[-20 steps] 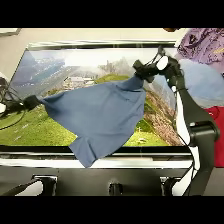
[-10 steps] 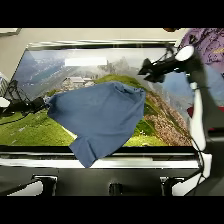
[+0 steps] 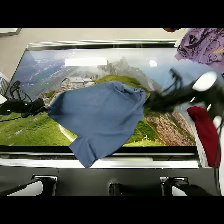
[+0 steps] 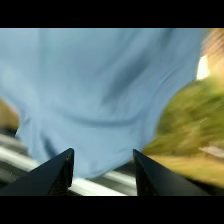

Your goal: Fold the clothes and pants, and hang the long-sleeved shirts on hangers.

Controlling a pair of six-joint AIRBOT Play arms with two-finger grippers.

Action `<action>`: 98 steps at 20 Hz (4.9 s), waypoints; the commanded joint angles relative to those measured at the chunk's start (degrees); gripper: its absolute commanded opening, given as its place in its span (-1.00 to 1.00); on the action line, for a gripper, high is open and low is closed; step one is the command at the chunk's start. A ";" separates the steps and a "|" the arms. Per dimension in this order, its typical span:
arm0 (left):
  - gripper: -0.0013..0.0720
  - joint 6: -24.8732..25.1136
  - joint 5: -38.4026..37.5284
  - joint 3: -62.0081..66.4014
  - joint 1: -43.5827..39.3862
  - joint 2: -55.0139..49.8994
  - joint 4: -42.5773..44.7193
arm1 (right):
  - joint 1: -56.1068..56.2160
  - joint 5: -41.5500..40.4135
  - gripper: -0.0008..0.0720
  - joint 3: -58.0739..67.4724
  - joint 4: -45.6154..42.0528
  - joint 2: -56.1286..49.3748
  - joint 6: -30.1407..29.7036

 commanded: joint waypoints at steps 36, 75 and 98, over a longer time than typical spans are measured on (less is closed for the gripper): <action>-0.93 -6.43 -2.84 40.48 -0.04 4.61 14.64 | 2.03 -22.25 -0.89 13.42 14.27 4.42 -2.73; -0.21 -13.55 14.05 25.20 -10.54 -26.64 22.45 | 3.56 -24.74 -0.65 40.48 -7.37 -43.85 13.90; 0.49 -9.88 -18.05 2.49 13.11 7.45 21.14 | -20.87 0.85 0.22 -17.46 2.49 -13.49 -29.11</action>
